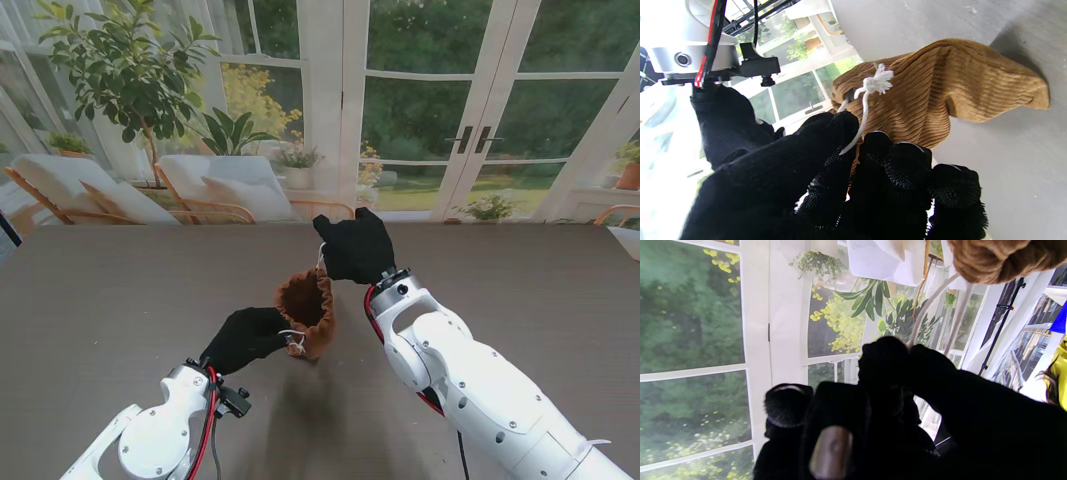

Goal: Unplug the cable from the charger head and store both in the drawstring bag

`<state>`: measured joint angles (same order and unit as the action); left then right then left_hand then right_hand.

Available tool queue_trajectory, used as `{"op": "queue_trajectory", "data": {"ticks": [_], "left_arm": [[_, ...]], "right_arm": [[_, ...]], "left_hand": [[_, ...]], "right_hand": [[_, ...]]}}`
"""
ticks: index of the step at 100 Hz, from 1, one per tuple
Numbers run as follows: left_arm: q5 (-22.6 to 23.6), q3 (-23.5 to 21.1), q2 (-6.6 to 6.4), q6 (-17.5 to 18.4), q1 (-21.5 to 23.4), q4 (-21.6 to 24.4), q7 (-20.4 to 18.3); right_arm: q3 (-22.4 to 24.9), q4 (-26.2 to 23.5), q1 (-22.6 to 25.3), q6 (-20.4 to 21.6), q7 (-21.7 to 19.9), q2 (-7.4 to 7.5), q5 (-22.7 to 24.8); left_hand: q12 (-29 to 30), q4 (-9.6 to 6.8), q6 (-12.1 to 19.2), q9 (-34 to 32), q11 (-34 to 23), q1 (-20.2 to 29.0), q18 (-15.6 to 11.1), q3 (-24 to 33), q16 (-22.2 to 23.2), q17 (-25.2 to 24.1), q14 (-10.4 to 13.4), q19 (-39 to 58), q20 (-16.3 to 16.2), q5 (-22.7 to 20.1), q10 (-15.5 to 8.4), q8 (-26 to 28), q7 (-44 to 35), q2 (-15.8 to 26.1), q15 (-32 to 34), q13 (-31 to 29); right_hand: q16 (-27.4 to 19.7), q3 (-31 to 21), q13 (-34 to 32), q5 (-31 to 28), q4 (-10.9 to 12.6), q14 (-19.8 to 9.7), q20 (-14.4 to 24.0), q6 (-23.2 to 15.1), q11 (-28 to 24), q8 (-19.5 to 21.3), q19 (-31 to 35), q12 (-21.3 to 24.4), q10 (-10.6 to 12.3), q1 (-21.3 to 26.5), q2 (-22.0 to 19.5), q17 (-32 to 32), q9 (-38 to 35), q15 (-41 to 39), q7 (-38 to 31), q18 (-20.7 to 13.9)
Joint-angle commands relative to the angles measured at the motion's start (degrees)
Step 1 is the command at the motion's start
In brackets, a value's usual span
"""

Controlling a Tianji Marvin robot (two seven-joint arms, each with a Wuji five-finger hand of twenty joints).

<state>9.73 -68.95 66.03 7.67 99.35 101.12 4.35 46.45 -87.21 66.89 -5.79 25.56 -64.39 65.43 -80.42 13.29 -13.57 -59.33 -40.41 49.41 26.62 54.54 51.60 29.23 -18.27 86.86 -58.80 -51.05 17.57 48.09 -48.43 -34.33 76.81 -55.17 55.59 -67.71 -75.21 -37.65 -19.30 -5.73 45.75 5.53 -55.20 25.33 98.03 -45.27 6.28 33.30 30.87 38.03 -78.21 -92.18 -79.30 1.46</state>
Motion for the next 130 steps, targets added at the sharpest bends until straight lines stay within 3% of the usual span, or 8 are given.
{"op": "queue_trajectory", "data": {"ticks": [1,20,31,38,49,64,106,130], "left_arm": [[0.24,-0.92,-0.14,0.69,0.32,1.53,-1.56],[0.13,-2.68,-0.3,1.58,0.92,3.1,-2.11],[0.11,-3.17,-0.23,1.55,1.04,3.35,-1.8],[0.1,-3.28,-0.19,1.46,1.03,3.38,-1.65],[-0.45,-3.21,0.06,1.43,0.85,3.22,-0.89],[-2.09,-3.37,0.31,2.0,0.7,3.12,-0.41],[-5.9,-6.16,-0.07,3.24,1.17,5.02,-3.12],[-7.12,-6.8,-0.19,3.02,1.03,5.8,-4.1]], "right_arm": [[0.2,0.29,-0.75,1.11,-1.41,0.32,0.56],[0.21,1.36,-1.95,2.97,-2.46,0.81,1.39],[-0.02,1.94,-2.42,3.34,-2.65,0.92,1.6],[-0.22,2.22,-2.71,3.65,-2.8,1.02,1.8],[-0.54,2.55,-3.11,4.33,-2.97,1.21,2.26],[-1.08,3.05,-3.84,4.76,-3.48,1.41,2.79],[-2.47,5.63,-6.94,9.3,-5.12,2.67,5.42],[-3.48,6.73,-7.93,9.09,-5.76,2.93,6.08]], "left_hand": [[0.68,2.2,1.65,-1.44,-1.24,-1.46,0.76,1.6,0.13,1.17,0.66,-0.27,-0.17,-7.55,-0.63,5.16,-12.28,3.98,2.13,-2.25],[5.55,2.15,1.57,-1.22,3.73,-3.06,-0.13,2.48,-1.15,2.68,0.65,0.9,2.74,-8.44,-1.33,5.25,-12.57,4.35,-2.3,-1.81],[21.05,1.83,1.8,-3.11,14.63,-3.99,0.46,3.14,-3.5,4.49,-1.08,2.21,4.56,-9.5,-0.2,4.73,-12.36,4.28,-10.76,-1.84],[28.93,1.64,2.36,-6.41,14.2,-4.8,1.29,3.59,-4.51,7.0,-0.45,4.16,7.06,-10.24,-0.64,4.35,-12.27,4.1,-12.91,-4.6],[33.55,1.2,3.78,-13.14,12.75,-5.71,1.73,4.26,-6.54,11.67,2.35,7.33,11.38,-11.48,-3.48,2.71,-11.56,2.96,-13.98,-10.8],[31.82,0.96,5.95,-17.55,7.98,-5.45,1.09,4.42,-6.12,14.12,5.0,7.76,15.04,-12.17,-5.92,-0.4,-10.75,1.36,-13.16,-14.79],[27.98,1.08,6.42,-17.65,6.4,-3.55,-1.8,3.64,-5.03,14.11,6.79,6.65,17.77,-10.55,-6.37,-2.34,-12.22,1.35,-12.12,-14.74],[27.16,1.13,5.69,-17.11,6.67,-2.44,-2.06,3.11,-4.7,14.03,6.61,6.51,18.58,-9.29,-5.94,-4.22,-13.51,1.23,-12.25,-14.2]], "right_hand": [[1.04,-1.63,-0.78,-0.37,0.56,-10.93,-0.57,-0.8,-0.49,2.1,3.91,0.01,-5.19,1.47,-1.69,28.46,-4.74,-3.01,0.14,-0.7],[0.99,-1.18,-0.8,-0.24,0.64,-11.24,-0.57,-1.75,-0.29,3.11,3.87,-0.16,-4.87,1.54,-2.03,28.45,-4.71,-2.84,0.74,-0.75],[1.03,-1.25,-0.8,-0.33,0.64,-11.4,-0.57,-1.69,-0.33,3.31,3.82,-0.31,-4.95,1.6,-1.98,28.45,-4.69,-2.89,0.86,-0.81],[1.06,-1.25,-0.8,-0.37,0.62,-11.38,-0.56,-1.63,-0.34,3.38,3.82,-0.37,-4.91,1.57,-1.94,28.45,-4.71,-2.94,0.89,-0.82],[1.09,-1.37,-0.8,-0.46,0.62,-11.46,-0.57,-1.76,-0.42,3.49,3.73,-0.51,-4.95,1.58,-1.82,28.43,-4.7,-2.96,0.94,-1.0],[1.15,-1.53,-0.8,-0.63,0.62,-11.55,-0.51,-1.8,-0.51,3.57,3.78,-0.63,-4.89,1.61,-1.63,28.45,-4.73,-3.03,0.98,-1.16],[1.26,-1.51,-0.83,-0.89,0.55,-12.05,-0.44,-3.42,-0.65,4.22,3.6,-1.02,-4.5,1.45,-1.83,28.41,-4.7,-2.98,1.45,-1.34],[1.34,-1.74,-0.83,-1.12,0.58,-12.3,-0.42,-3.62,-0.8,4.48,3.46,-1.23,-4.78,1.7,-1.5,28.4,-4.7,-2.99,1.61,-1.55]]}}
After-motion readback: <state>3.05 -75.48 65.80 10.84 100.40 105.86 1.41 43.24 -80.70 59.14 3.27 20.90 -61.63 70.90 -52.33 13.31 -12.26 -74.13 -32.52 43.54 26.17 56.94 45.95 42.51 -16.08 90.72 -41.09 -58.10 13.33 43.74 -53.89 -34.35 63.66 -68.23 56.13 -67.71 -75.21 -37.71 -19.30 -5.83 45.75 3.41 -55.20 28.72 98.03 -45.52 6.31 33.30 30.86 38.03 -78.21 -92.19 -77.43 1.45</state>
